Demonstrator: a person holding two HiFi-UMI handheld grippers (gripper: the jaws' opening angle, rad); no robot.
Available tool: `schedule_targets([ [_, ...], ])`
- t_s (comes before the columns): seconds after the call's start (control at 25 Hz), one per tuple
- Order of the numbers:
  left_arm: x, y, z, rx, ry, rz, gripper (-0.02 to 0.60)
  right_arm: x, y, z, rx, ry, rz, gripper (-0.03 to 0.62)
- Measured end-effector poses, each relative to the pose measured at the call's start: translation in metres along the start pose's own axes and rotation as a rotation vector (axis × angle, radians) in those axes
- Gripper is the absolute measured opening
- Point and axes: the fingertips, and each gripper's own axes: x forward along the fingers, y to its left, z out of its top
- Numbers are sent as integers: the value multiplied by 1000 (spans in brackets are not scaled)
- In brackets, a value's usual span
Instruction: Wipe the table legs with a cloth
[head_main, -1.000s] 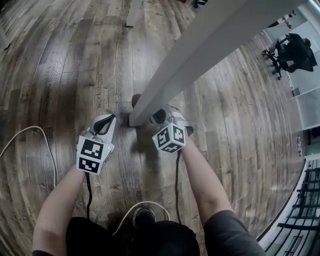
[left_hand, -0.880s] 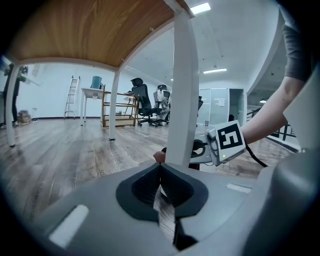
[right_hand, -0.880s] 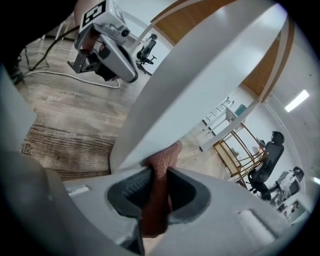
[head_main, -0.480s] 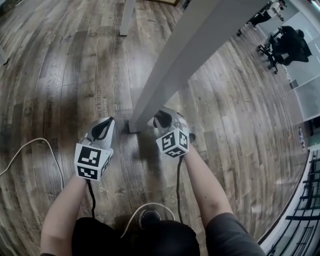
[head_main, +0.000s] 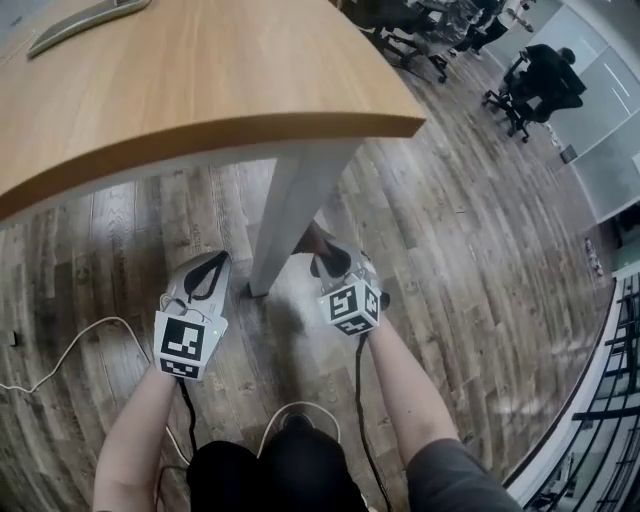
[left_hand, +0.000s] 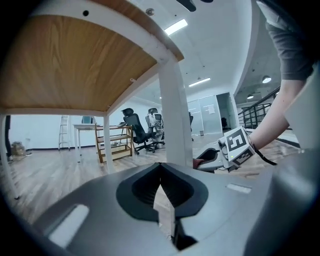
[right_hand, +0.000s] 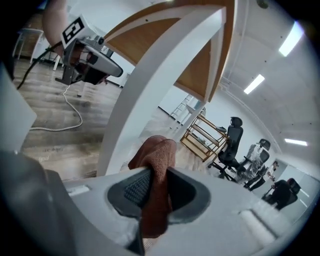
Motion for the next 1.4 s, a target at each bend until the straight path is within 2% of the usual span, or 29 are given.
schedule_targets([
  [0.16,-27,-16,57,-88,19,2,20,-45,-31,26,134,10,-26,66],
  [0.32,-59,-31,127,-67,-16,2,20,-94,-65,66,238,-11,-53,66],
  [0.48,-81,-38,181,-132,18,13,20,-146,-84,105,270,-4,-33,66],
  [0.76,-134,-55,277,-182,44,5,20,-250,-118,182,327,-10,-38,66],
  [0.92,-169,-54,326,-200,55,20,20,-304,-126,228,411,-43,-15,66],
  [1.08,-209,-62,359,-197,65,10,20,-352,-128,270,480,-59,-24,66],
  [1.2,-240,-70,366,-175,86,-23,20,-384,-124,310,476,-108,-34,66],
  [1.4,-283,-55,376,-253,68,56,20,-422,-122,346,522,-205,-80,66],
])
